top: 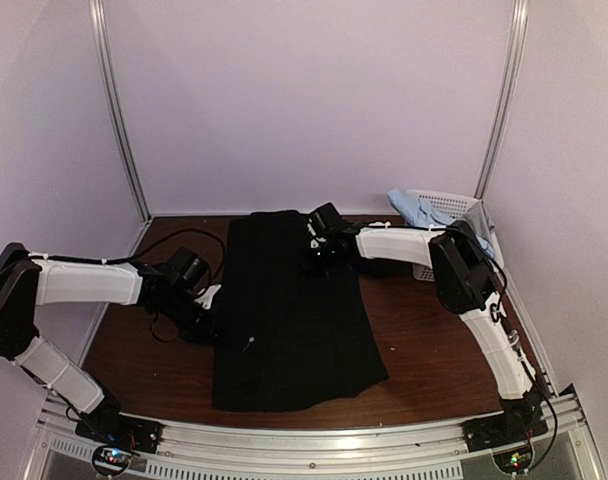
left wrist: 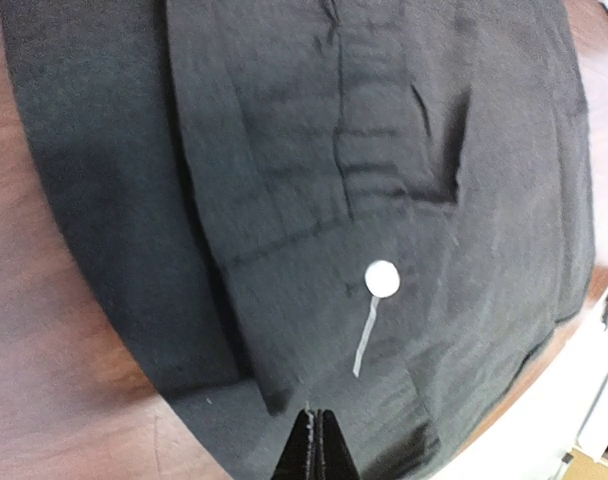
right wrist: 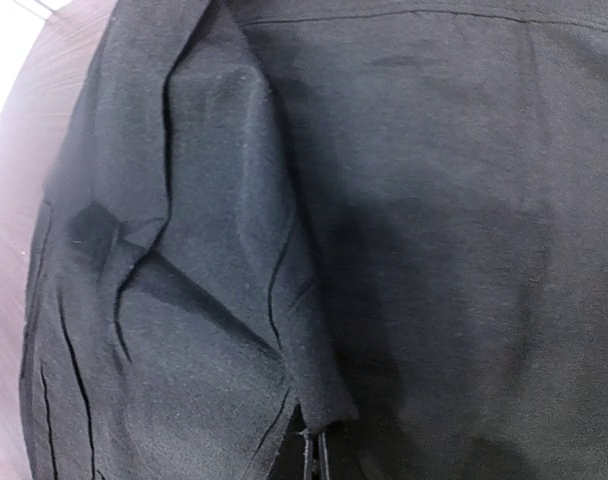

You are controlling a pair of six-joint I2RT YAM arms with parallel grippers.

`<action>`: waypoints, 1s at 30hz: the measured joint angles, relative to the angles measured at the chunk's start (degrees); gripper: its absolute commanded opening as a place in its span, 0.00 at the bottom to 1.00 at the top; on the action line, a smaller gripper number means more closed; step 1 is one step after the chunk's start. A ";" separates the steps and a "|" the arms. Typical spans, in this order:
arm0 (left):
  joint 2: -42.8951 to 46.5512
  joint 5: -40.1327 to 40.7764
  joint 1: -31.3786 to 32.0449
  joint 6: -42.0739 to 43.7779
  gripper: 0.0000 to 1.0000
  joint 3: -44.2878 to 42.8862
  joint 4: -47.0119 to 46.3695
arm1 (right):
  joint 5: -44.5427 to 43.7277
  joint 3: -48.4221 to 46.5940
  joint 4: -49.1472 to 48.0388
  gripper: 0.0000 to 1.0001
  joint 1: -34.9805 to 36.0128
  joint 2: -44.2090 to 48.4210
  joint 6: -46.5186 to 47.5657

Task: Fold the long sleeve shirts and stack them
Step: Adjust the sleeve at the center of the board.

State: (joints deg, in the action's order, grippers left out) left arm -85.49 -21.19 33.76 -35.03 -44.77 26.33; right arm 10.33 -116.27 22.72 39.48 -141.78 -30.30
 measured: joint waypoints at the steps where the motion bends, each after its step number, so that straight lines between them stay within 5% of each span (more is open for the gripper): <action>1: 0.28 -0.46 0.00 0.09 0.00 -0.02 0.28 | -0.26 0.00 0.35 0.00 -0.13 0.00 0.15; 9: 2.75 -4.07 0.00 1.01 0.00 -0.02 2.84 | -1.03 0.00 1.42 0.02 -0.35 0.00 0.66; 14: 4.96 -6.16 0.00 2.08 0.00 -0.02 5.22 | -1.36 0.00 1.79 0.12 -0.35 0.00 1.62; 15: 5.25 -6.10 0.00 2.32 0.02 -0.02 5.77 | -1.42 0.00 1.92 0.16 -0.33 0.00 1.66; 19: 5.27 -4.22 0.00 2.84 0.33 -0.81 7.41 | -2.25 0.00 2.60 0.37 -0.22 0.02 2.36; 21: 4.96 -3.10 0.00 2.40 0.39 -0.94 7.06 | -2.86 0.00 2.91 0.44 0.09 0.22 2.25; 30: -2.78 1.66 0.00 1.57 0.38 -2.40 2.69 | -6.78 4.33 4.07 0.54 1.38 7.54 4.59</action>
State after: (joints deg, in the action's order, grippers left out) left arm -88.27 -19.53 33.76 -33.45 -47.18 29.02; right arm 3.55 -111.94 26.79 40.86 -134.23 -25.71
